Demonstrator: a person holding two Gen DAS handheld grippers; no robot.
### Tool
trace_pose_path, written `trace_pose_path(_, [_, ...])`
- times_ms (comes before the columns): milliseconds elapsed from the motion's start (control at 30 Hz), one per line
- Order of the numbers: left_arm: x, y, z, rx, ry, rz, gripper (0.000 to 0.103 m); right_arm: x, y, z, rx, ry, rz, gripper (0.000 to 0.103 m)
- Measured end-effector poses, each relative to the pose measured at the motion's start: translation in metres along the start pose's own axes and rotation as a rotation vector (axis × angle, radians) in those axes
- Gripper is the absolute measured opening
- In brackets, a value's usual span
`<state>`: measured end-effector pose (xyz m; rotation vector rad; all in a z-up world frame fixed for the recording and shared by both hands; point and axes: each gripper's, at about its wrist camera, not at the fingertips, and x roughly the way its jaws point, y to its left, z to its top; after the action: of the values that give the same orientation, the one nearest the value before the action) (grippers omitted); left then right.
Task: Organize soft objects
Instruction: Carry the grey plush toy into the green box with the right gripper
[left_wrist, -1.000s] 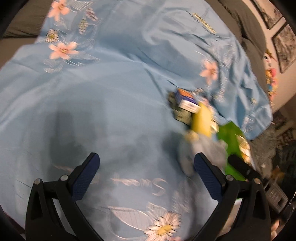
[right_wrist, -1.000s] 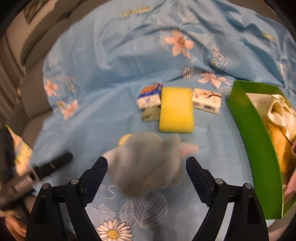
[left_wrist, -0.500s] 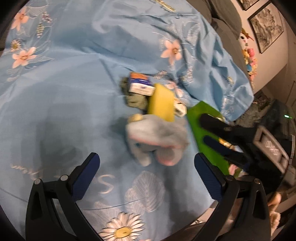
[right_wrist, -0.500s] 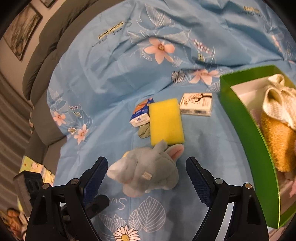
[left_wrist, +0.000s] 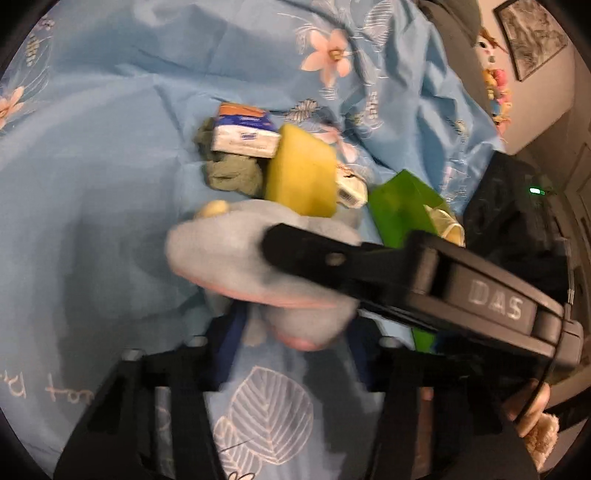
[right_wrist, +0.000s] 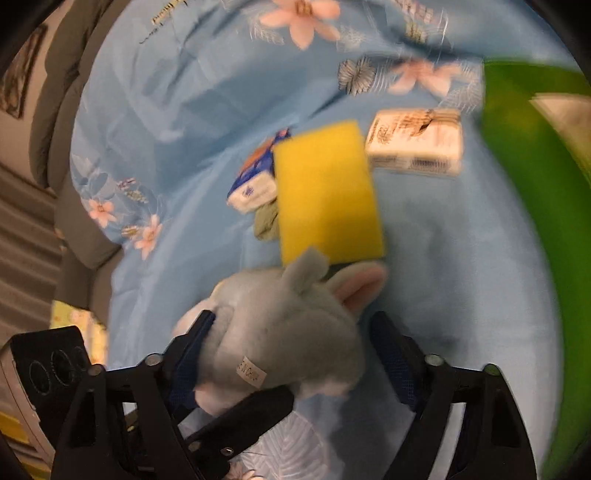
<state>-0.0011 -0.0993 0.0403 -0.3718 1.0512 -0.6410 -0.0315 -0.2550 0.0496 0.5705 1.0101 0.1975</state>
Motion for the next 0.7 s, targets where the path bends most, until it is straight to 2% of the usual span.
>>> trace_pose_path(33, [0.000, -0.001, 0.002, -0.009, 0.001, -0.028, 0.030, 0.005, -0.003, 0.000, 0.018, 0.017, 0.043, 0.078])
trace_pose_path(67, [-0.001, -0.003, 0.003, -0.012, -0.005, -0.022, 0.030, 0.008, -0.005, 0.000, 0.033, 0.027, 0.064, 0.076])
trace_pose_path(267, [-0.010, -0.039, 0.010, 0.089, -0.048, -0.034, 0.030, -0.012, -0.006, 0.001, 0.034, -0.046, 0.083, 0.072])
trace_pose_path(433, [-0.011, -0.080, 0.020, 0.167, -0.076, -0.094, 0.030, -0.056, -0.009, 0.005, 0.041, -0.171, 0.085, 0.072])
trace_pose_path(600, [0.002, -0.120, 0.026, 0.247, -0.094, -0.178, 0.030, -0.106, -0.018, 0.007, 0.045, -0.328, 0.020, 0.073])
trace_pose_path(700, [0.017, -0.146, 0.028, 0.292, -0.077, -0.224, 0.030, -0.134, -0.037, 0.007, 0.076, -0.406, 0.005, 0.073])
